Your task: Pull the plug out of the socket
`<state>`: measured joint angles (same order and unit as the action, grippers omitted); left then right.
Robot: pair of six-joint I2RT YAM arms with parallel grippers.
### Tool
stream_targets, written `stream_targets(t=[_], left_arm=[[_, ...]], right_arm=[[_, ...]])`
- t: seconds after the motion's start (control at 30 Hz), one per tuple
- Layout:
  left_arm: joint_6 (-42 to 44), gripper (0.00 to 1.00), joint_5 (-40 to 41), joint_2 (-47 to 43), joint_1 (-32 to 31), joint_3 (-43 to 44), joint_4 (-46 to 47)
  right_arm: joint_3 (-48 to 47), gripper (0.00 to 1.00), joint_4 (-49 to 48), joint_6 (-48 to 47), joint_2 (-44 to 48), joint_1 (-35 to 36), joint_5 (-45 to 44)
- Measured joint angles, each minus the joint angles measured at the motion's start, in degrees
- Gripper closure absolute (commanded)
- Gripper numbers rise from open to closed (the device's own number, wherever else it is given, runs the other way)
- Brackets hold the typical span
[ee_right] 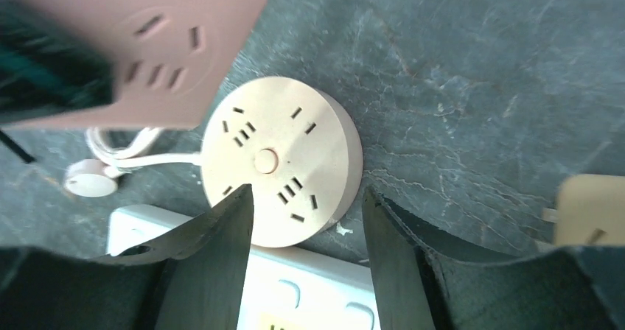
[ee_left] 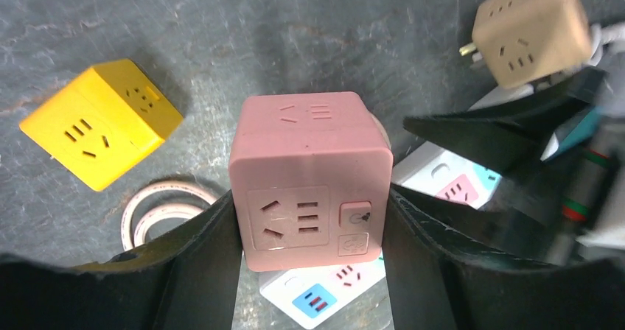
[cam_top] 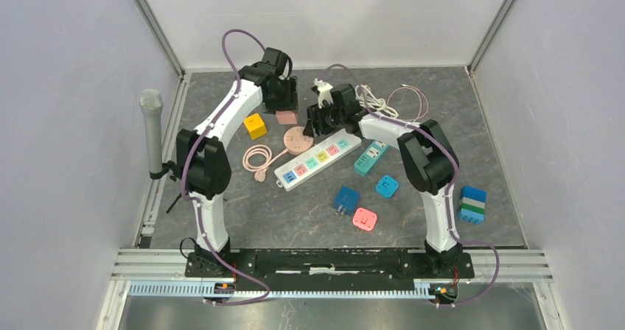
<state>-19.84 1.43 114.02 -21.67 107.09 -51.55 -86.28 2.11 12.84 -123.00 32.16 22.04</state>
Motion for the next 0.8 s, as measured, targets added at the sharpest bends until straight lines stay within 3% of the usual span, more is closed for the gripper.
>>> stream_targets(t=[0.17, 0.6, 0.8], left_arm=[[-1.1, 0.94, 0.5, 0.3, 1.3, 0.2, 3.7], [-4.6, 0.66, -3.0, 11.9, 3.9, 4.6, 8.9], [-5.3, 0.37, -3.6, 13.4, 4.0, 3.7, 8.9]], right_arm=[[5.6, 0.38, -6.8, 4.1, 7.3, -2.1, 2.1], [17.2, 0.38, -13.2, 7.5, 20.9, -5.4, 1.2], [18.3, 0.37, -12.8, 7.9, 22.3, -5.9, 0.6]])
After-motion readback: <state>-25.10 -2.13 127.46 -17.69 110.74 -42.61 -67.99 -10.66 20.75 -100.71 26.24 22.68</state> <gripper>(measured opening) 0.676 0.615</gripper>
